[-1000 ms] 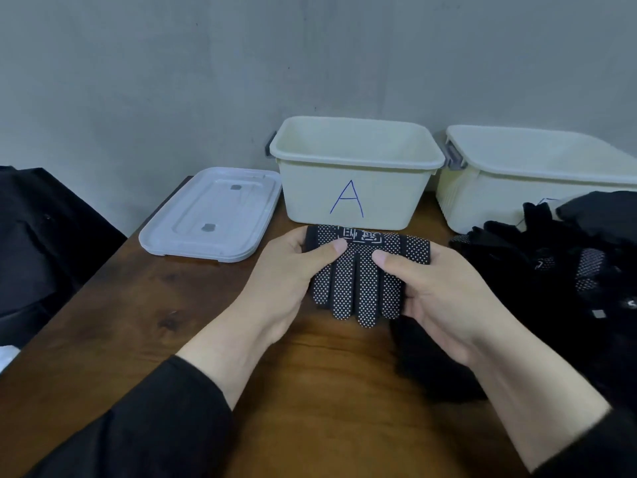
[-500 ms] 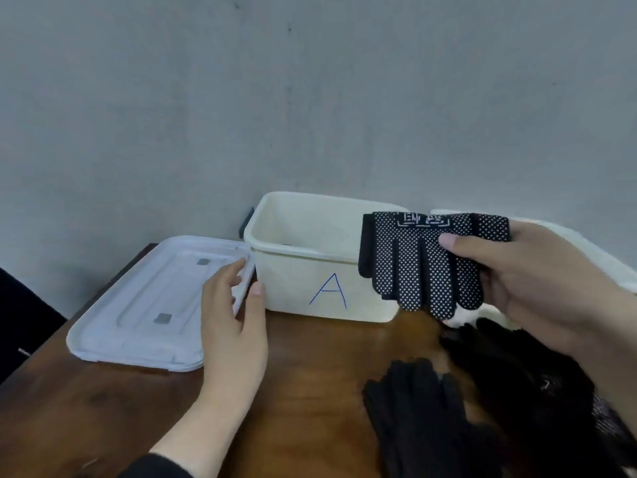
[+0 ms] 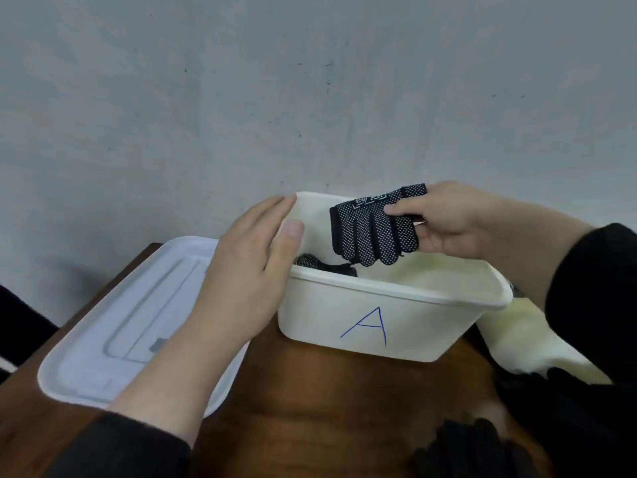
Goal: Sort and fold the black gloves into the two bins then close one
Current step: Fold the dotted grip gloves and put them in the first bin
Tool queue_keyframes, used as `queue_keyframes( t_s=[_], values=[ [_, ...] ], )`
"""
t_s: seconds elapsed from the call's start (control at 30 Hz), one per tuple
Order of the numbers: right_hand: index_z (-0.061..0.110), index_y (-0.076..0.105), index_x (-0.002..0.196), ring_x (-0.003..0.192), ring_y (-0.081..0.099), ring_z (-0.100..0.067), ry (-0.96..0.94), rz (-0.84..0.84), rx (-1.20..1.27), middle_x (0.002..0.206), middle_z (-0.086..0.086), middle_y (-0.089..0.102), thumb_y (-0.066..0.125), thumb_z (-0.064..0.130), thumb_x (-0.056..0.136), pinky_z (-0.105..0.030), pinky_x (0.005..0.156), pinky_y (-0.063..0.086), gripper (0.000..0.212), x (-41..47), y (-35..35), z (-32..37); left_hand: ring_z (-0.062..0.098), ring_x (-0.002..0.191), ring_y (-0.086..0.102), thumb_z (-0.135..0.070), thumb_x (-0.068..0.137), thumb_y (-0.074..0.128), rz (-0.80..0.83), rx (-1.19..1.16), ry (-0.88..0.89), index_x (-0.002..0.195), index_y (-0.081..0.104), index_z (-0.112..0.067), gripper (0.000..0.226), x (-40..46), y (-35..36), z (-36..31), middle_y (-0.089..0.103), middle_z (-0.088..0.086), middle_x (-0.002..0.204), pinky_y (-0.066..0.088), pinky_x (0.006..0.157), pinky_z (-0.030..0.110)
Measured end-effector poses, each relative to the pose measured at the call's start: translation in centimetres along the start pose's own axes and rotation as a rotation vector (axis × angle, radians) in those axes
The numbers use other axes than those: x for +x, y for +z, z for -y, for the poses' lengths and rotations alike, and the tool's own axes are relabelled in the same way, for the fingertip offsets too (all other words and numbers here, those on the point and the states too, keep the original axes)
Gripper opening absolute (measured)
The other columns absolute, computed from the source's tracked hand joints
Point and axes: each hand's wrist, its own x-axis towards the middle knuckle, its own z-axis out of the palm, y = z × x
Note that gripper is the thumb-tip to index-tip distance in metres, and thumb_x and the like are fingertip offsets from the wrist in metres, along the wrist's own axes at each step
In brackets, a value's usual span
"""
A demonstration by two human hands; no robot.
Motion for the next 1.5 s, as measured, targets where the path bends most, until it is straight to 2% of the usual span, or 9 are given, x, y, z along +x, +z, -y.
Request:
queue_keyframes(
  t_s=[0.13, 0.33, 0.47, 0.6, 0.7, 0.83, 1.03, 1.33, 1.5],
  values=[
    [0.000, 0.061, 0.126, 0.079, 0.074, -0.023, 0.118, 0.047, 0.038, 0.112, -0.014, 0.074, 0.063, 0.003, 0.096, -0.039, 0.068, 0.063, 0.030, 2.6, 1.8, -1.1, -0.001, 0.138, 0.034, -0.059, 0.100, 0.025, 0.290, 0.191, 0.046, 0.133, 0.063, -0.022, 0.062, 1.8, -0.6, -0.5, 0.052, -0.008, 0.147, 0.026, 0.106, 0.015],
    [0.010, 0.064, 0.110, 0.082, 0.071, -0.020, 0.262, 0.201, -0.019, 0.098, -0.009, 0.074, 0.063, 0.012, 0.098, -0.037, 0.081, 0.061, 0.012, 5.3, 4.7, -3.1, 0.008, 0.133, 0.032, -0.053, 0.103, 0.025, 0.528, 0.410, -0.064, 0.143, 0.041, -0.019, 0.055, 3.3, -1.4, -1.6, 0.044, -0.006, 0.148, 0.023, 0.103, 0.024],
    [0.002, 0.067, 0.095, 0.065, 0.071, -0.024, 0.174, 0.099, -0.724, 0.090, -0.015, 0.076, 0.073, 0.046, 0.090, -0.032, 0.065, 0.060, 0.045, 5.5, 5.6, -2.9, 0.012, 0.121, 0.038, -0.043, 0.105, 0.030, 0.580, 0.422, -0.101, 0.133, 0.044, -0.015, 0.042, 3.6, -1.8, -1.7, 0.049, -0.002, 0.136, 0.026, 0.096, 0.026],
    [0.013, 0.048, 0.063, 0.054, 0.052, -0.020, -0.283, -0.035, -1.658, 0.060, -0.002, 0.053, 0.063, 0.068, 0.086, -0.030, 0.054, 0.038, 0.061, 5.0, 5.6, 0.2, 0.007, 0.117, 0.028, -0.033, 0.106, 0.034, 0.583, 0.362, -0.131, 0.140, 0.041, -0.011, 0.041, 3.7, -2.1, -1.5, 0.044, 0.001, 0.146, 0.022, 0.095, 0.023],
    [0.020, 0.058, 0.087, 0.086, 0.061, -0.026, -0.578, 0.112, -1.618, 0.081, 0.005, 0.057, 0.063, 0.060, 0.090, -0.034, 0.068, 0.044, 0.041, 5.0, 6.0, 1.0, -0.001, 0.123, 0.020, -0.027, 0.105, 0.035, 0.567, 0.324, -0.122, 0.143, 0.040, -0.015, 0.041, 3.6, -2.0, -1.4, 0.036, -0.008, 0.155, 0.016, 0.094, 0.011],
    [0.030, 0.055, 0.138, 0.110, 0.059, -0.020, -0.524, 0.494, -1.513, 0.122, 0.007, 0.062, 0.066, 0.051, 0.092, -0.036, 0.091, 0.048, 0.052, 5.7, 6.6, -1.0, -0.014, 0.141, -0.001, -0.022, 0.102, 0.033, 0.626, 0.295, -0.168, 0.157, 0.024, -0.028, 0.056, 3.7, -2.1, -1.4, 0.001, -0.019, 0.167, 0.001, 0.109, 0.011],
    [0.029, 0.052, 0.142, 0.099, 0.051, -0.012, -0.508, 0.504, -1.420, 0.124, 0.007, 0.058, 0.068, 0.042, 0.093, -0.027, 0.080, 0.037, 0.053, 5.9, 6.8, -3.8, -0.009, 0.147, -0.012, -0.022, 0.104, 0.028, 0.721, 0.302, -0.201, 0.161, -0.006, -0.029, 0.067, 3.6, -2.5, -1.7, -0.017, -0.017, 0.166, -0.008, 0.114, 0.013],
    [0.030, 0.052, 0.140, 0.102, 0.055, -0.018, -0.439, 0.512, -1.464, 0.120, 0.006, 0.060, 0.064, 0.040, 0.096, -0.031, 0.082, 0.043, 0.047, 5.1, 7.3, -3.2, -0.002, 0.151, -0.012, -0.022, 0.103, 0.027, 0.695, 0.382, -0.152, 0.161, -0.004, -0.026, 0.065, 3.5, -2.2, -1.6, -0.012, -0.016, 0.167, -0.006, 0.123, 0.027],
    [0.030, 0.043, 0.149, 0.125, 0.053, -0.020, -0.465, 0.337, -1.513, 0.143, 0.003, 0.055, 0.053, 0.053, 0.100, -0.029, 0.092, 0.039, 0.055, 2.5, 5.1, 1.6, 0.001, 0.153, -0.006, -0.042, 0.104, 0.028, 0.619, 0.388, -0.100, 0.161, -0.001, -0.032, 0.065, 3.4, -2.3, -1.4, -0.002, -0.009, 0.170, -0.002, 0.126, 0.038]
  ],
)
